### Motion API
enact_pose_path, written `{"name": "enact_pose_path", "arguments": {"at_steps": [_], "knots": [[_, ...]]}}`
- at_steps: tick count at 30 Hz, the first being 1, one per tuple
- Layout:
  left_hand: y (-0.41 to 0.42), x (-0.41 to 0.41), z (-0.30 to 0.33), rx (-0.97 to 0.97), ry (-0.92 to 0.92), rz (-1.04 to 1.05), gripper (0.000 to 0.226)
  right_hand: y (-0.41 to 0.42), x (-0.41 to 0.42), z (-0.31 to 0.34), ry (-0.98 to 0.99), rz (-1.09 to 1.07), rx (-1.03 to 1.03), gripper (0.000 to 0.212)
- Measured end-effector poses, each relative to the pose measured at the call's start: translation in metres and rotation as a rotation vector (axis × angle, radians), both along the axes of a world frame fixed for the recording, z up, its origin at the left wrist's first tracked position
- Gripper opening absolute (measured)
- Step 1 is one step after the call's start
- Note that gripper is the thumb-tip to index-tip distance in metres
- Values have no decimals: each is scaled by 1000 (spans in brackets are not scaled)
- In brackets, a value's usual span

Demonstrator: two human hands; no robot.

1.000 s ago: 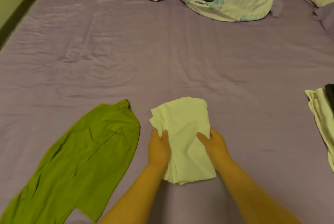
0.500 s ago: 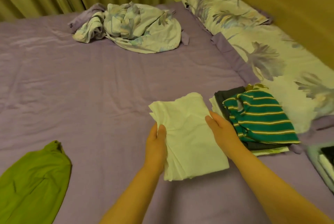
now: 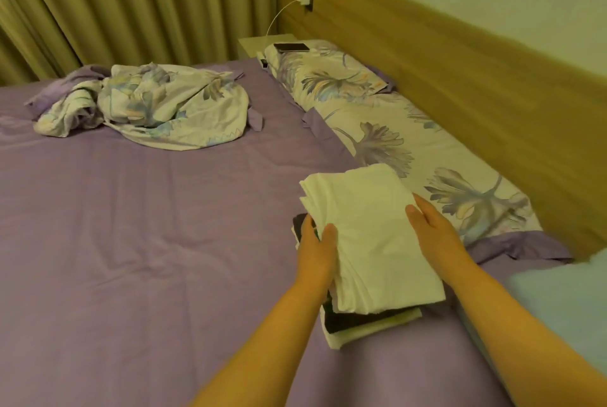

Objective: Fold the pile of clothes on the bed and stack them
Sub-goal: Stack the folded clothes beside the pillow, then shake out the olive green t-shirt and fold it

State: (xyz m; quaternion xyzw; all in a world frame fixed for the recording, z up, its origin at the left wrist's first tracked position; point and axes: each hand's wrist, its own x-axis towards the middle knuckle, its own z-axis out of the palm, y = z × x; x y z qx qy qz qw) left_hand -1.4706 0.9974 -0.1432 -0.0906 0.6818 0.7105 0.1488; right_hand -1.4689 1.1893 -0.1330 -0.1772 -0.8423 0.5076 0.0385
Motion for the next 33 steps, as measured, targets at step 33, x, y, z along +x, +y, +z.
{"name": "enact_pose_path", "arguments": {"at_steps": [33], "knots": [[-343, 212, -58, -604, -304, 10, 28, -341, 149, -74, -352, 761, 494, 33]]}}
